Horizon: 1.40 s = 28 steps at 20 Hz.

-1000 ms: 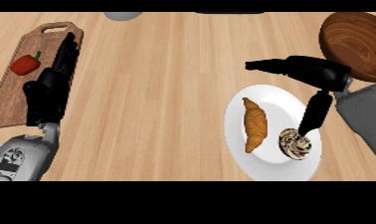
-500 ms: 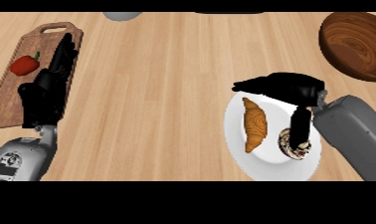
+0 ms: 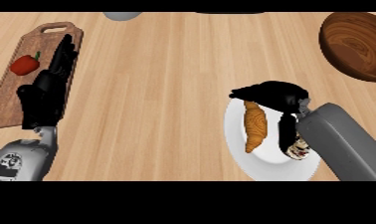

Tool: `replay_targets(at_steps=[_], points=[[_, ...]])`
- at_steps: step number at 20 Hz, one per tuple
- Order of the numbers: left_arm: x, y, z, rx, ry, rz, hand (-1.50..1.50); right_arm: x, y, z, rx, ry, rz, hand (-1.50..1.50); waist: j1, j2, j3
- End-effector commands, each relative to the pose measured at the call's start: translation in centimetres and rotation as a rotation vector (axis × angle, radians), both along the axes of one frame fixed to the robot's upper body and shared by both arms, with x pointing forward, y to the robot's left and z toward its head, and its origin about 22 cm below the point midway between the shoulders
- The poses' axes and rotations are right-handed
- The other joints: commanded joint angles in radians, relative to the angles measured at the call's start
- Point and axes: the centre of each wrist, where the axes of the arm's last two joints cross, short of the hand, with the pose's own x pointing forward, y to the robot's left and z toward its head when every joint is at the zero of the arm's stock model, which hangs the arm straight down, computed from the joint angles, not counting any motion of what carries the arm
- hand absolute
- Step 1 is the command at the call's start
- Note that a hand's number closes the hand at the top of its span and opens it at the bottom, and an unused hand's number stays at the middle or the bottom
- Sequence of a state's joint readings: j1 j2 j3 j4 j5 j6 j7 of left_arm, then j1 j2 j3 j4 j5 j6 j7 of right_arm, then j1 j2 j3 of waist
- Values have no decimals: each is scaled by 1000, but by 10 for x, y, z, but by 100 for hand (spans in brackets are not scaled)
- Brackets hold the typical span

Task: Pick the croissant from the plate and place it in the bowl

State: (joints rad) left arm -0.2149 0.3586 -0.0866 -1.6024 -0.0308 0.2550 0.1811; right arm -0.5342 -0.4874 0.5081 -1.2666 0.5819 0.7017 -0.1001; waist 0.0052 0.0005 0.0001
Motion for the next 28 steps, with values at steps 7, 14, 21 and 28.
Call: replay_targets(at_steps=[7, 14, 21, 28], points=[[1, 4, -9, -13, 17, 7, 0, 0, 20, -40, -16, -1, 12, -150, -2, 0, 0], [-3, -10, -8, 12, -8, 0, 0, 5, 2, -64, -25, -38, 129, 150, 2, 1, 0], [-4, -18, -8, -7, 4, 1, 0, -1, 9, -70, 42, -70, 114, 150, -6, -2, 0], [-3, 11, -9, 3, 12, 35, 0, -69, 21, -85, 152, -108, 5, 150, -42, -11, -1]])
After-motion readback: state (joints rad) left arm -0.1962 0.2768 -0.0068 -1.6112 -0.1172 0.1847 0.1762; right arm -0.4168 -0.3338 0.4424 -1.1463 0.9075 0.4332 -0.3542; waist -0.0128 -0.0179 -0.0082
